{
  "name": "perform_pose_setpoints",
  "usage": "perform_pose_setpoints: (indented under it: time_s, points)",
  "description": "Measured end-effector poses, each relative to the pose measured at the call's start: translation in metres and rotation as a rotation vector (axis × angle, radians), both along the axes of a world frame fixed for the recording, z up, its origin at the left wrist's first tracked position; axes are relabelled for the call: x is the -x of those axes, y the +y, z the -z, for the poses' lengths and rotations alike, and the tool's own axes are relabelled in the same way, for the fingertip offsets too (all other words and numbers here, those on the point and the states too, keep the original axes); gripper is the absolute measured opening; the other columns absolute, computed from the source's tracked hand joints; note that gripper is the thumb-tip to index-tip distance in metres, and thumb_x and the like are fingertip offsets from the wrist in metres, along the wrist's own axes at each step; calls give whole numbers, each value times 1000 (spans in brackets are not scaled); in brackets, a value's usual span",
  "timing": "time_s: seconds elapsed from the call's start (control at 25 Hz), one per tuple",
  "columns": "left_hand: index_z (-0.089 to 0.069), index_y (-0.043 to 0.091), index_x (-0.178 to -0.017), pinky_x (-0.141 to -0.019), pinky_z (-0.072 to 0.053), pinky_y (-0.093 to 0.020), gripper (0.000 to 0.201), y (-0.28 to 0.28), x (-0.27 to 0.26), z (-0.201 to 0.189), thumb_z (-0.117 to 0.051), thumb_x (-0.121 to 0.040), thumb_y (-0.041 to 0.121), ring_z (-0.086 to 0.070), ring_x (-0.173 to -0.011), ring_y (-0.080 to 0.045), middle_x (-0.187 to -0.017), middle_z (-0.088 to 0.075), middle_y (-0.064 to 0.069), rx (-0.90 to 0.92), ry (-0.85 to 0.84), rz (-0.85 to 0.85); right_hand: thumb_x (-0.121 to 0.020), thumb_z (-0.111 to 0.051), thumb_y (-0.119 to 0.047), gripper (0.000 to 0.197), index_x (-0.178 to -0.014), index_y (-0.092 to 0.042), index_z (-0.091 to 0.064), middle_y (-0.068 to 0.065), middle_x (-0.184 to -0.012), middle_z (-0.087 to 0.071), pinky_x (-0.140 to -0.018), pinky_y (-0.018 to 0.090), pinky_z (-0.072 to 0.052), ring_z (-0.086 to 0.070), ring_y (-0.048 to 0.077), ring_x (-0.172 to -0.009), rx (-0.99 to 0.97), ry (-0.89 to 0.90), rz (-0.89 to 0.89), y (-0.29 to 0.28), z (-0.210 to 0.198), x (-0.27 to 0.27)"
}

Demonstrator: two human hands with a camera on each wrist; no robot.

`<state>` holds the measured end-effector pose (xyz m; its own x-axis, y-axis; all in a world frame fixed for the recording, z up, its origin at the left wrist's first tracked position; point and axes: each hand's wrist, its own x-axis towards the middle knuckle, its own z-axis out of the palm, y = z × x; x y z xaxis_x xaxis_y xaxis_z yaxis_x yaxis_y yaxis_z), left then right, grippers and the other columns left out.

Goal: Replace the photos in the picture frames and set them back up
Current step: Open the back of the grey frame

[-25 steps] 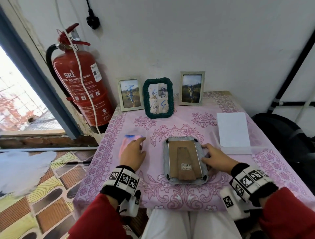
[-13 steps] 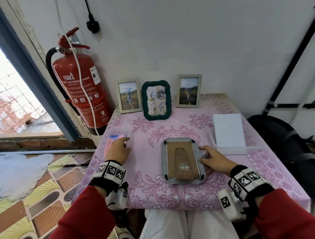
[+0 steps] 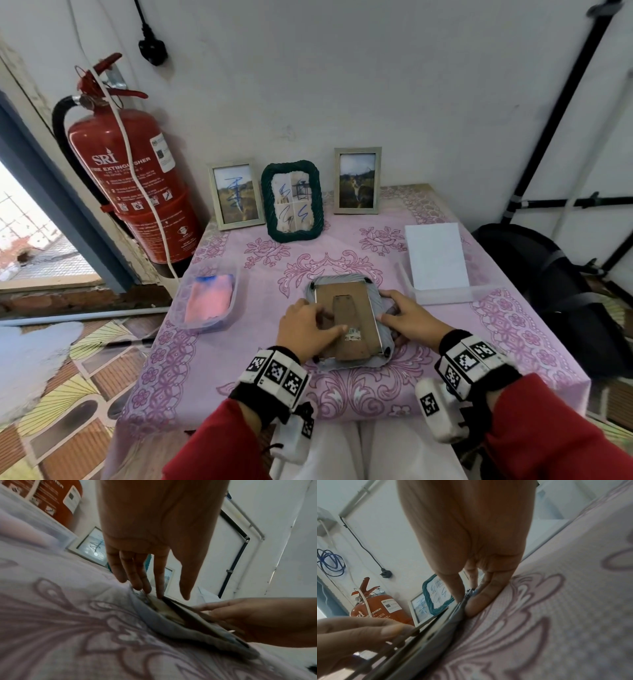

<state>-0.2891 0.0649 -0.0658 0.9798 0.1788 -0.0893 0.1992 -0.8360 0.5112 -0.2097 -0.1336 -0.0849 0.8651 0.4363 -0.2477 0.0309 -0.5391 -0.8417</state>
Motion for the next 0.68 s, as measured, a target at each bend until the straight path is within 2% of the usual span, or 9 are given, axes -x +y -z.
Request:
perform_pose_setpoints:
  time_s: [0.08, 0.16, 0.32, 0.48, 0.6, 0.68]
  points:
    - [-65, 21, -102, -95, -41, -34, 46, -8, -1, 1, -69, -71, 55, -46, -108, -23, -110, -49, -6, -10, -6, -53, -89, -60, -15, 54, -138, -15, -37, -2, -78, -51, -72, 34, -49, -56, 19, -75, 11, -44, -13, -1, 1, 1]
    - [-64, 20, -103, -98, -37, -33, 49, -13, -2, 2, -74, -68, 53, -42, -114, -23, -116, -46, -6, 45, -11, -119, -89, -61, -16, 55, -139, -14, -37, -3, -79, -49, -74, 33, -48, -55, 19, -79, 21, -66, -24, -1, 1, 2]
    - [-64, 20, -102, -100, -32, -32, 48, -18, -1, 4, -78, -65, 47, -38, -119, -23, -120, -41, -4, 124, -32, -183, -89, -61, -15, 57, -139, -16, -36, -4, -79, -48, -70, 30, -48, -53, 12, -69, 19, -53, -10, -1, 2, 0]
    - [-63, 16, -100, -101, -31, -31, 46, -19, 1, 4, -79, -66, 43, -34, -121, -22, -125, -35, -3, 145, -85, -149, -88, -61, -14, 57, -140, -15, -37, -5, -79, -46, -76, 36, -48, -53, 14, -72, 34, -59, -5, 0, 1, 1]
    - [-62, 13, -101, -101, -34, -25, 42, -18, 1, 2, -81, -68, 32, -37, -120, -20, -119, -36, -2, 264, -115, -122, -88, -60, -14, 57, -140, -17, -36, -5, -79, -47, -81, 42, -50, -54, 18, -74, 32, -61, 6, 0, 0, 2]
    - [-60, 13, -101, -94, -36, -18, 40, -19, 1, 0, -80, -69, 26, -43, -113, -18, -111, -37, -1, 342, -144, -99, -89, -60, -14, 58, -141, -17, -35, -5, -79, -48, -81, 42, -50, -54, 17, -72, 35, -65, 8, 0, 0, 2]
